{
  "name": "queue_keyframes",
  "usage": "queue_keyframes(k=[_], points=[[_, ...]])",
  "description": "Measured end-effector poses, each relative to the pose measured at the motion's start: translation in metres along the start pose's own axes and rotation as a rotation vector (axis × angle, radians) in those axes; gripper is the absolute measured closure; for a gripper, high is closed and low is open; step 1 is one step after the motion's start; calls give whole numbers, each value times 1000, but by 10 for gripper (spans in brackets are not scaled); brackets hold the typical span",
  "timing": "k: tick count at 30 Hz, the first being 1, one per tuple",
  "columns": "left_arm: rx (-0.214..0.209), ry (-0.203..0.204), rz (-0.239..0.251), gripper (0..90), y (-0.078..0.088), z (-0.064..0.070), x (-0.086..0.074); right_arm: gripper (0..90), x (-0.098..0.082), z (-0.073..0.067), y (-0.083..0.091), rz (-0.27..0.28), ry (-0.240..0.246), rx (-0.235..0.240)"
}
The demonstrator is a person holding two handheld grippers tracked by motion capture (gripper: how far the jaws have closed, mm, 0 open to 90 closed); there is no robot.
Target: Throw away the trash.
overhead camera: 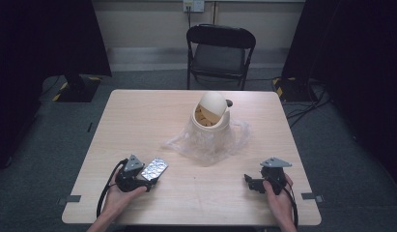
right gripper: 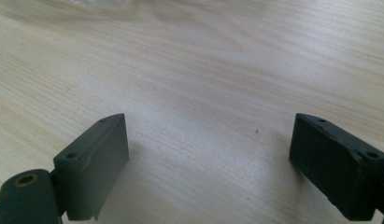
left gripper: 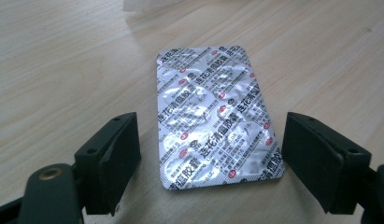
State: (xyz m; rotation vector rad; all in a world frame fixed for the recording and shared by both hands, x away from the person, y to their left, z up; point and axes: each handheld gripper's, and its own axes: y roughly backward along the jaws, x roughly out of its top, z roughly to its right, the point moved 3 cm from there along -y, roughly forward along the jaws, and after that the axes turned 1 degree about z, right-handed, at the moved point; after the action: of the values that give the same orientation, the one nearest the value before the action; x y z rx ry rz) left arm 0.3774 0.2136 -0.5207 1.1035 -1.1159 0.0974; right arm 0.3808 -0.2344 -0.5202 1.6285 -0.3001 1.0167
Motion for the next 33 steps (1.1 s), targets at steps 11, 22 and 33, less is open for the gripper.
queue_keyframes(k=[11,22,33], points=[[-14,-15,16,340,2,0,1,108,0,0,0,0,0,0],[-55,-9,56,342,11,-3,6,108,0,0,0,0,0,0],[-84,13,108,342,21,-3,14,108,0,0,0,0,0,0]])
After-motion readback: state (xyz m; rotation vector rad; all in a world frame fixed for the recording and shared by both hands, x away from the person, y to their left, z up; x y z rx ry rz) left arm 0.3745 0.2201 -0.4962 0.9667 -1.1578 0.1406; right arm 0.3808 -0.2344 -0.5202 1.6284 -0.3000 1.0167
